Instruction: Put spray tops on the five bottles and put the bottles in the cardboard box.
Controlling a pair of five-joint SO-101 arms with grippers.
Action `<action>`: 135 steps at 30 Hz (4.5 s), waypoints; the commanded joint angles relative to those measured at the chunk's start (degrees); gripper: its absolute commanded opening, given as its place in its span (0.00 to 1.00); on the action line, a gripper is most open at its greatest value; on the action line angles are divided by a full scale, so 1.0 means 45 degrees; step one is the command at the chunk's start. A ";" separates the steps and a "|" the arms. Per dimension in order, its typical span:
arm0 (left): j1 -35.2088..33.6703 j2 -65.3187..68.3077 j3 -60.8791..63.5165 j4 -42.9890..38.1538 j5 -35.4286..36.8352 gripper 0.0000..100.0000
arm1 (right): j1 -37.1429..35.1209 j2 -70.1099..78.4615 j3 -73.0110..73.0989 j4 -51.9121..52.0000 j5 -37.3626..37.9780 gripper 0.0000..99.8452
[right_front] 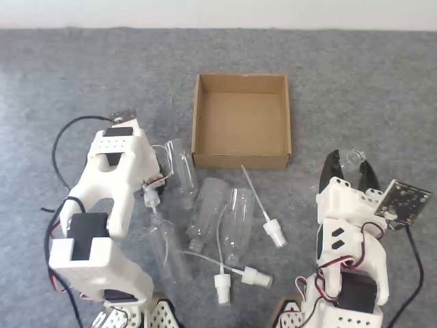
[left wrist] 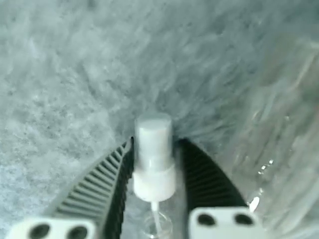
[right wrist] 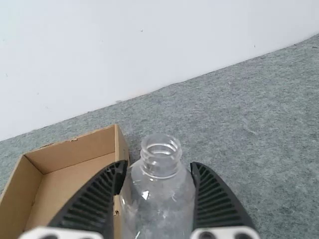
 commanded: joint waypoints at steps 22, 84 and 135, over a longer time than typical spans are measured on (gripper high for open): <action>0.0059 -0.5626 -0.0713 0.0664 -0.0664 0.01 | -0.0088 -0.0283 -0.0176 -0.0361 -0.0156 0.01; 0.4806 -1.5004 -0.1729 -0.4376 0.2598 0.01 | -0.8801 -0.0264 0.2579 -0.3800 0.5470 0.01; 0.6505 -1.7328 0.2784 -0.7346 0.1875 0.01 | -0.9348 -0.0283 0.2579 -0.3350 0.5529 0.01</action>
